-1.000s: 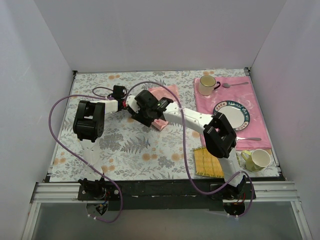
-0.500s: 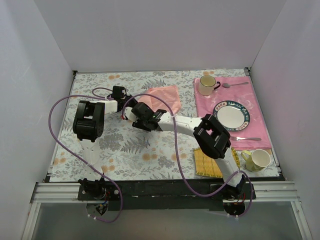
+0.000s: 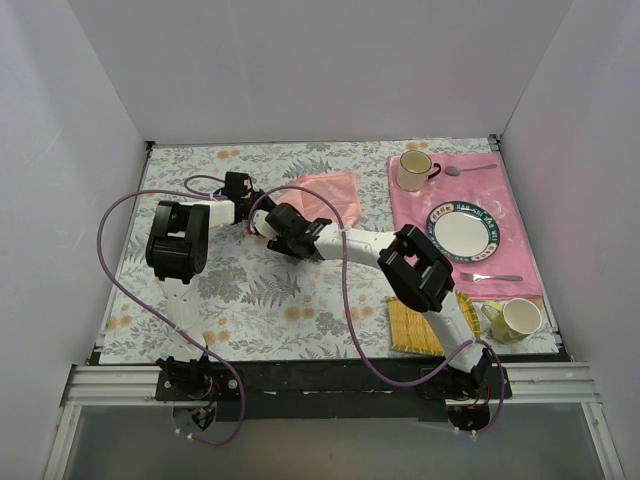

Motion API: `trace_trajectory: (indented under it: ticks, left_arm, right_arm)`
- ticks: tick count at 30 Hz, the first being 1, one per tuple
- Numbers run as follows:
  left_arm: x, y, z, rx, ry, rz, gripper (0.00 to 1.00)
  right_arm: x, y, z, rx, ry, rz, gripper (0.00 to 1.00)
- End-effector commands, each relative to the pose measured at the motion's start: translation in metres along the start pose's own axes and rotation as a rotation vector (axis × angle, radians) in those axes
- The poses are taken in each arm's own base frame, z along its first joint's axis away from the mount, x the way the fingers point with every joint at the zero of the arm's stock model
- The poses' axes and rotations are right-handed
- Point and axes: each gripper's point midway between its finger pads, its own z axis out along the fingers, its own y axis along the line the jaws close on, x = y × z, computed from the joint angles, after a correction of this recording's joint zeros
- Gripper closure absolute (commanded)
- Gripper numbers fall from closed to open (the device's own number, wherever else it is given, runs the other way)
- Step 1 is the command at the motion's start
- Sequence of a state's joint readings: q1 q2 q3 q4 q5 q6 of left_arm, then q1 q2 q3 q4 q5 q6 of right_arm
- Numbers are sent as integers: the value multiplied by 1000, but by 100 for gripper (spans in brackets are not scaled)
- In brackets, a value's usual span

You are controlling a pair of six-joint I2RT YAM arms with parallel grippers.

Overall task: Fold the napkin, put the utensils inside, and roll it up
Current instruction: Roll the napkin with the utensil

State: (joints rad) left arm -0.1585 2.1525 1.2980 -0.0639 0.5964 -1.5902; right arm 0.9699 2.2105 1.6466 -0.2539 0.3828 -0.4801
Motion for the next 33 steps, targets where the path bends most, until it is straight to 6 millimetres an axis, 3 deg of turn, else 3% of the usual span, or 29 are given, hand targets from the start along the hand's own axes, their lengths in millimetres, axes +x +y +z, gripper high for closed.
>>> trace_trajectory:
  ticks: [1,11,16,21,23,27,29,30,33]
  left_arm:
    - [23,102,8,-314,37,-118,100]
    - [21,97,9,-297,40,-111,100]
    - [19,91,6,-292,45,-79,100]
    - [10,71,-2,-267,34,-5,100]
    - [-2,50,-9,-242,12,40,100]
    - [-22,6,-31,-199,-58,102,96]
    - [-31,-17,-42,-171,-100,127,89]
    - [-35,-32,-54,-155,-137,142,77]
    - [-37,-53,-78,-143,-200,139,62]
  right_arm:
    - [17,-4,15,-32,25,71,40]
    - [48,21,27,-223,90,229,49]
    - [65,44,28,-365,132,323,64]
    - [65,68,19,-552,114,440,83]
    - [63,76,14,-613,106,470,91]
    - [57,86,6,-725,78,578,95]
    - [56,95,2,-795,66,624,98]
    - [58,96,1,-816,63,648,98]
    - [57,102,-3,-889,54,705,99]
